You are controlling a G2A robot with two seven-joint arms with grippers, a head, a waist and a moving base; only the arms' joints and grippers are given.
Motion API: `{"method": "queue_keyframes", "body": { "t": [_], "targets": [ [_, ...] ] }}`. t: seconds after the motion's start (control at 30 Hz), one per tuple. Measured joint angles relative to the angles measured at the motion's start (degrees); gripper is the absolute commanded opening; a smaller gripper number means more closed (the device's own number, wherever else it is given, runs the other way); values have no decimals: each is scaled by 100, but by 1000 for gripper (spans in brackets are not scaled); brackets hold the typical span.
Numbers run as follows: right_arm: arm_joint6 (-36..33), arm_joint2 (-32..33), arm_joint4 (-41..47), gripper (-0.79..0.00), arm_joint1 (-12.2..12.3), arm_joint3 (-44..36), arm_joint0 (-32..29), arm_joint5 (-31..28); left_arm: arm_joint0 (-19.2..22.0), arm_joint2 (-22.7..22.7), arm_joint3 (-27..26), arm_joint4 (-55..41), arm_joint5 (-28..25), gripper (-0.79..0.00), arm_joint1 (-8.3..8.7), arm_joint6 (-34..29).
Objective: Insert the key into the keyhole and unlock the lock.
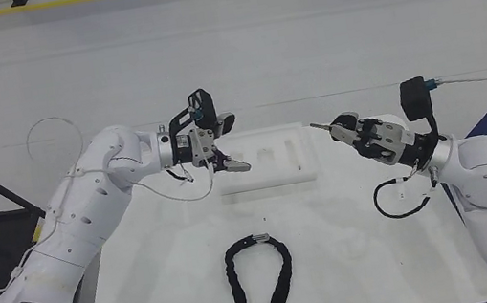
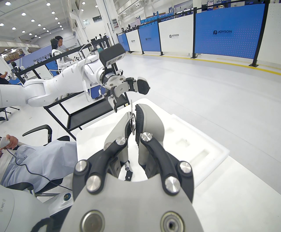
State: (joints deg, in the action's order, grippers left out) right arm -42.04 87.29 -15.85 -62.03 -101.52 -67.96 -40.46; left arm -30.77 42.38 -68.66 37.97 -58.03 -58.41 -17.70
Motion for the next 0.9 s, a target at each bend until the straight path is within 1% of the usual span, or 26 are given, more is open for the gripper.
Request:
{"method": "queue_keyframes", "body": {
  "t": [0.17, 0.27, 0.33, 0.43, 0.53, 0.67, 0.9],
  "targets": [
    [0, 0, 0, -785, 0, 0, 0, 0, -318, -65, -162, 578, 3, 0, 18, 310],
    [0, 0, 0, -785, 0, 0, 0, 0, -452, -211, -229, 1221, 3, 0, 7, 513],
    [0, 0, 0, -785, 0, 0, 0, 0, -538, -331, -190, 1597, 3, 0, -12, 728],
    [0, 0, 0, -785, 0, 0, 0, 0, -616, -523, -8, 1845, 3, 0, -40, 1038],
    [0, 0, 0, -785, 0, 0, 0, 0, -595, -770, 139, 1920, 3, 0, -54, 1185],
    [0, 0, 0, -785, 0, 0, 0, 0, -482, -1144, 163, 2040, 3, 0, -44, 1146],
    [0, 0, 0, -785, 0, 0, 0, 0, -479, -1149, 164, 2042, 3, 0, -43, 1144]
  ]
}}
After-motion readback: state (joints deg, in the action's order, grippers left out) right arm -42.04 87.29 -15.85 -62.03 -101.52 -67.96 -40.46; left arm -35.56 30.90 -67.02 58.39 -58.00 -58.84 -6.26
